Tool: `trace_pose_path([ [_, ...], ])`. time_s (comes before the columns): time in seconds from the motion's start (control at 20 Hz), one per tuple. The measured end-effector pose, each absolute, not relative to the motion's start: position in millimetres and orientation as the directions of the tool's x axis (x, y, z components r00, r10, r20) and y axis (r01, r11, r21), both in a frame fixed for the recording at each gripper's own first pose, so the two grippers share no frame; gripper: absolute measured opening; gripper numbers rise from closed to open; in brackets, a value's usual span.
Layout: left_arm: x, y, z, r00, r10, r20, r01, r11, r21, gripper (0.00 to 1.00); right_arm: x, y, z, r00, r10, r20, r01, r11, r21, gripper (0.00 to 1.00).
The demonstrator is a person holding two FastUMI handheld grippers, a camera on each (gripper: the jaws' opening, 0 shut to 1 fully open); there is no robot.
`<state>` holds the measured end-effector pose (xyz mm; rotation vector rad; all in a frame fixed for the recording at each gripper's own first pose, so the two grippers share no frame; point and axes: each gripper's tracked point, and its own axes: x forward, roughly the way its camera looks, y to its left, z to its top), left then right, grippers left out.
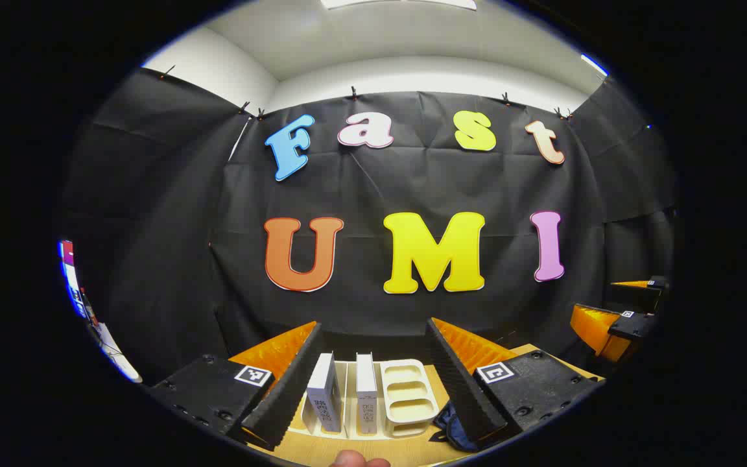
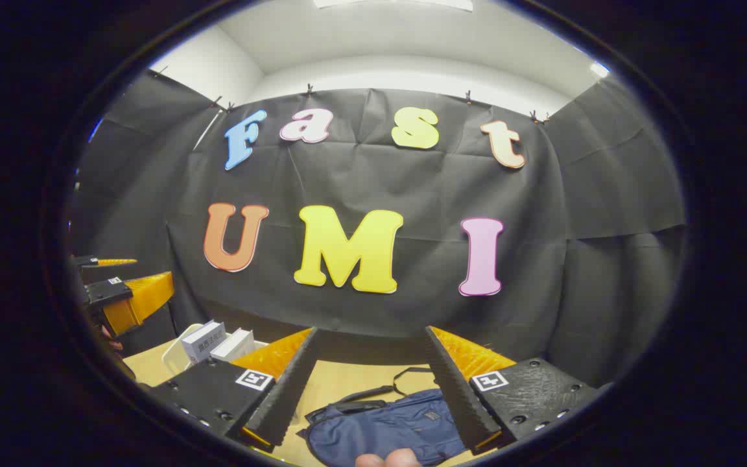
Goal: Open the schoolbag, grab two books from the bookshelf and put them into the schoolbag.
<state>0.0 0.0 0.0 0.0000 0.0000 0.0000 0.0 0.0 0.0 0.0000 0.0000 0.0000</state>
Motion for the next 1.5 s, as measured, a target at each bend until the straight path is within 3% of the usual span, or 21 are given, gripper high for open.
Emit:
trace_pose_path([
  [1.15,8.1,1.8,-0.8,1.0,-0.027,0.006,0.027,1.0,0.003,0.99,1.3,27.6,1.6,1.0,0.014,-0.002,-0.014,1.0,-0.013,0.97],
  [1.5,4.8,5.2,-1.1,1.0,-0.007,0.005,0.007,1.0,0.0,0.99,-2.0,27.1,-27.5,0.998,0.031,-0.059,-0.032,0.999,-0.012,0.97],
])
